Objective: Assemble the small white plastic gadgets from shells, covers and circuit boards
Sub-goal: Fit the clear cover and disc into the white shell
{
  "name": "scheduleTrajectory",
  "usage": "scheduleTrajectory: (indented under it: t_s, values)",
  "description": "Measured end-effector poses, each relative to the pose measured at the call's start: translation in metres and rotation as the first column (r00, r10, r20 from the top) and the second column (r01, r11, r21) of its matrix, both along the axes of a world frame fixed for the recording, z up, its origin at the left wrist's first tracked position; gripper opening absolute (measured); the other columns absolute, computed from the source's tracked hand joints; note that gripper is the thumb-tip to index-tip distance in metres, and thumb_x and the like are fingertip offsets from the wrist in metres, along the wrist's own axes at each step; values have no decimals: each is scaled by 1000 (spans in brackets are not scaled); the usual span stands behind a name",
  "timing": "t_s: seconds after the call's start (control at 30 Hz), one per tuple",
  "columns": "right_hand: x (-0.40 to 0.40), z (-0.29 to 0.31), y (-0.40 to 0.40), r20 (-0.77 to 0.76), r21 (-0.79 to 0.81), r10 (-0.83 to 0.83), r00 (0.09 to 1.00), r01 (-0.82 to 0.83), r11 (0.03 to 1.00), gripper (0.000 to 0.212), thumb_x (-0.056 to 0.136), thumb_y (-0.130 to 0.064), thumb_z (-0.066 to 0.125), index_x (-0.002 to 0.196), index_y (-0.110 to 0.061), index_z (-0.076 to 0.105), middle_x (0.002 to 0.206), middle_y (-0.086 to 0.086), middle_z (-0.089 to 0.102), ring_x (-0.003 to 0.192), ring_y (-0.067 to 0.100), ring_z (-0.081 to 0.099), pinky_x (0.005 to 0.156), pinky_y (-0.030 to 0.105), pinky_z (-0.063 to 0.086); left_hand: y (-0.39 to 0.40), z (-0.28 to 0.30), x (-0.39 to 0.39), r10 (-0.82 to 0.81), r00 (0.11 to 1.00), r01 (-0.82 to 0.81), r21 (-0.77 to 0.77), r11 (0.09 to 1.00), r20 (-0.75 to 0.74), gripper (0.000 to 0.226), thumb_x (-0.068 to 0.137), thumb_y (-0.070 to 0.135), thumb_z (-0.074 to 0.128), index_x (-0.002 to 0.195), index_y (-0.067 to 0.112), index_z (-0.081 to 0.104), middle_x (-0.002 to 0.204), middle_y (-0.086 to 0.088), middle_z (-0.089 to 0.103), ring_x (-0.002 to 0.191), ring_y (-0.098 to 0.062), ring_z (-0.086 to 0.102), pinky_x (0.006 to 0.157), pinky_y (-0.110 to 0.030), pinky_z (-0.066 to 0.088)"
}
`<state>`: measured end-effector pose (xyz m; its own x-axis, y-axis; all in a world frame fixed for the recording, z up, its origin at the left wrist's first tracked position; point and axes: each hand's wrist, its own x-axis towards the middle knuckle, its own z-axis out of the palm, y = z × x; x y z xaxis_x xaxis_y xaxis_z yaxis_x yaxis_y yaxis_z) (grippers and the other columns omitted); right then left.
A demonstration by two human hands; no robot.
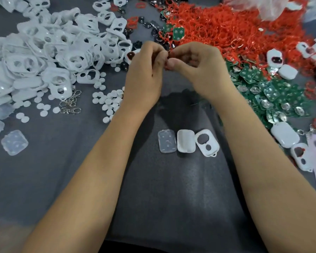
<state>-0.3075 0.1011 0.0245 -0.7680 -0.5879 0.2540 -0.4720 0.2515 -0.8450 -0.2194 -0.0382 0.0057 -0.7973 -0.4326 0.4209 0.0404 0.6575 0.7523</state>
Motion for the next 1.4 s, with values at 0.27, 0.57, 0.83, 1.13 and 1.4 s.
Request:
scheduleTrajectory:
  t_s: [0.27, 0.57, 0.83, 1.13, 1.4]
  values:
    - [-7, -9, 6, -134, -2, -180, 975, 181, 983, 15, 95, -32, 73, 92, -20, 65, 79, -12, 64, 66, 5, 57, 63, 27, 50, -33, 8, -16, 290, 948, -219, -392, 894, 131, 19, 99, 34, 60, 114, 24, 65, 123, 5, 57, 126, -20, 46, 102, -30, 36]
    - [-11, -27, 3, -130, 30, -136, 982, 141, 989, 13, 94, -30, 75, 92, -20, 66, 81, -6, 69, 70, 14, 65, 69, 38, 54, -35, -5, -20, 310, 893, -154, -425, 892, 327, 30, 99, 45, 63, 127, 32, 67, 159, -6, 37, 157, -29, 14, 127, -56, 3]
    - [-10, -29, 2, -111, 34, -155, 982, 159, 987, 15, 93, -28, 76, 87, -27, 63, 77, -13, 66, 70, 9, 64, 69, 37, 54, -35, -5, -18, 321, 896, -180, -408, 895, 307, 23, 98, 45, 66, 112, 27, 72, 149, -4, 47, 152, -28, 23, 126, -50, 13]
    - [-5, -24, 2, -66, -79, -154, 986, 149, 986, 11, 94, -17, 76, 94, -16, 65, 81, -6, 70, 72, 13, 67, 70, 40, 54, -17, 8, -14, 101, 988, -71, -233, 970, 120, 28, 107, 40, 54, 102, 20, 73, 90, 5, 68, 85, -15, 60, 71, -37, 48]
    - [-3, -27, 3, -180, 27, -86, 980, 92, 995, 46, 91, -22, 80, 134, -24, 64, 89, -11, 75, 73, -3, 62, 72, 11, 46, -9, 9, -5, 71, 980, -47, -131, 990, 186, 19, 105, 39, 59, 106, 28, 75, 88, 14, 73, 80, -5, 64, 69, -32, 50]
